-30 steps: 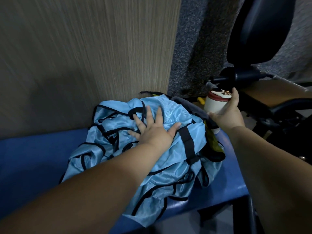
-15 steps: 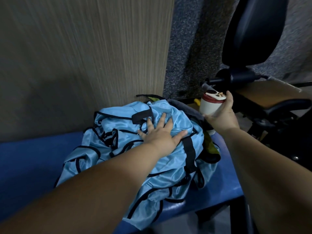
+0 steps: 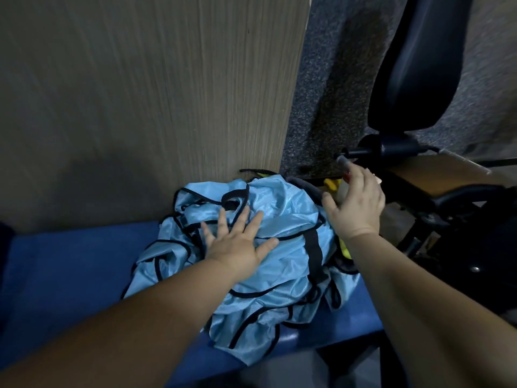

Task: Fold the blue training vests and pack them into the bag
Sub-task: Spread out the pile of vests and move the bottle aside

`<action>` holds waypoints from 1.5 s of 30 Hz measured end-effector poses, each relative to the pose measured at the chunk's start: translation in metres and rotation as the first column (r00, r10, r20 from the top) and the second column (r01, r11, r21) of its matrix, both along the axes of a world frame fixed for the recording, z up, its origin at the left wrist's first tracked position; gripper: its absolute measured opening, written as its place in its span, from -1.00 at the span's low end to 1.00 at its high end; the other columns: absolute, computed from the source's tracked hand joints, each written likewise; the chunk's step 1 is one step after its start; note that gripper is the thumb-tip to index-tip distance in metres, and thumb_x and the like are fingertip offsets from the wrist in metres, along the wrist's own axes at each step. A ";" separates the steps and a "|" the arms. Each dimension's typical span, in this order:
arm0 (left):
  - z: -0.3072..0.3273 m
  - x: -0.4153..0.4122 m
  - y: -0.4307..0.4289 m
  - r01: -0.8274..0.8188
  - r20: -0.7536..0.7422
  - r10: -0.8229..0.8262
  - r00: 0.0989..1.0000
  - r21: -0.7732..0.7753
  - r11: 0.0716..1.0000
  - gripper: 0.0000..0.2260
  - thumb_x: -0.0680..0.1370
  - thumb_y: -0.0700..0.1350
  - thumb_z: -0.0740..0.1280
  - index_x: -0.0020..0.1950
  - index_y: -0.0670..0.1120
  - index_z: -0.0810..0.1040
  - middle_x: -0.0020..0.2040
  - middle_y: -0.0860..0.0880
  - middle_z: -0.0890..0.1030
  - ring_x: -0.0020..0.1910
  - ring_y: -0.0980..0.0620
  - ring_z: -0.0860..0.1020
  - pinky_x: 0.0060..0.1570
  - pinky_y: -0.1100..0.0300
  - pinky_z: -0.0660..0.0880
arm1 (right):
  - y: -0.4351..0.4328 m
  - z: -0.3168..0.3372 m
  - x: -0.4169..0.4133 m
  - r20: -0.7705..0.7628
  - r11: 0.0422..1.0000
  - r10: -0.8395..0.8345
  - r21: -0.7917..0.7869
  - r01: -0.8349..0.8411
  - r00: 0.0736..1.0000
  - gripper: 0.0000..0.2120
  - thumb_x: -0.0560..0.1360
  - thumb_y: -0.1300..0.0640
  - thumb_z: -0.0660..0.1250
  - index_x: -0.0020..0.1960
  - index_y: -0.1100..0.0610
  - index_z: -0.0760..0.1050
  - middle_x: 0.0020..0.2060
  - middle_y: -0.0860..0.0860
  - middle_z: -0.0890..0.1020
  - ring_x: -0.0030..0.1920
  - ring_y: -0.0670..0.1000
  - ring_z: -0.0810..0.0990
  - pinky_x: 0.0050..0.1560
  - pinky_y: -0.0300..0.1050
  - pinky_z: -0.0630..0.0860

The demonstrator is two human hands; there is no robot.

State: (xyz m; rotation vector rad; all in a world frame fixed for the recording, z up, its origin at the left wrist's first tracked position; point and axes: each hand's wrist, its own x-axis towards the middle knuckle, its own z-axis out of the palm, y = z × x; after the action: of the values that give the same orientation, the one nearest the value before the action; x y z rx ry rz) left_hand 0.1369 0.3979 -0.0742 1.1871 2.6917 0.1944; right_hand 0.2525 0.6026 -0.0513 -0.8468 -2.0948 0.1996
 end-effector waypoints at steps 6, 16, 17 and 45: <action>-0.003 -0.017 -0.051 -0.058 -0.043 0.056 0.997 -0.031 0.998 -0.30 0.48 0.48 -0.20 0.54 0.25 -0.30 0.57 0.16 -0.30 0.50 -0.16 -0.42 0.37 -0.37 -0.39 | -0.026 0.013 -0.006 0.217 0.991 0.137 -0.022 -0.136 0.966 -0.50 0.48 -0.32 0.12 0.14 -0.01 0.59 0.12 0.02 0.59 0.28 0.15 0.42 0.32 0.14 0.29; -0.014 -0.020 -0.104 -0.437 0.207 0.453 0.867 -0.121 0.891 -0.19 0.44 0.52 -0.18 0.58 0.16 -0.23 0.59 -0.04 -0.27 0.54 -0.28 -0.25 0.47 -0.28 -0.20 | -0.096 0.000 -0.022 0.750 0.971 0.239 -0.194 -0.140 0.617 -0.26 0.42 -0.50 0.16 0.52 -0.25 0.17 0.56 -0.12 0.10 0.57 0.07 -0.07 0.47 0.35 -0.13; -0.019 -0.016 -0.106 -0.479 0.281 0.484 0.829 -0.091 0.873 -0.18 0.45 0.52 -0.15 0.59 0.13 -0.20 0.60 -0.06 -0.24 0.55 -0.27 -0.20 0.49 -0.24 -0.15 | -0.100 0.000 -0.023 0.744 0.976 0.216 -0.177 -0.125 0.632 -0.30 0.44 -0.47 0.16 0.51 -0.24 0.20 0.55 -0.11 0.14 0.56 0.07 -0.03 0.46 0.36 -0.14; -0.010 -0.046 -0.250 -0.316 -0.050 0.314 0.948 -0.032 0.948 -0.36 0.59 0.36 -0.14 0.60 0.08 -0.01 0.61 0.04 -0.06 0.56 -0.10 -0.27 0.44 -0.28 -0.32 | -0.258 -0.007 -0.109 0.657 0.975 0.206 -0.077 -0.207 0.725 -0.46 0.59 -0.23 0.06 0.53 -0.11 0.13 0.56 -0.05 0.14 0.58 0.08 -0.08 0.44 0.46 -0.14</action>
State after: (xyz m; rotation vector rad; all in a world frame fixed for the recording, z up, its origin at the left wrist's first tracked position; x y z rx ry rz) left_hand 0.0910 0.1481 -0.0841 0.7506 2.8966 0.1596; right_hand 0.1433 0.3444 -0.0581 -0.7406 -2.8705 0.0019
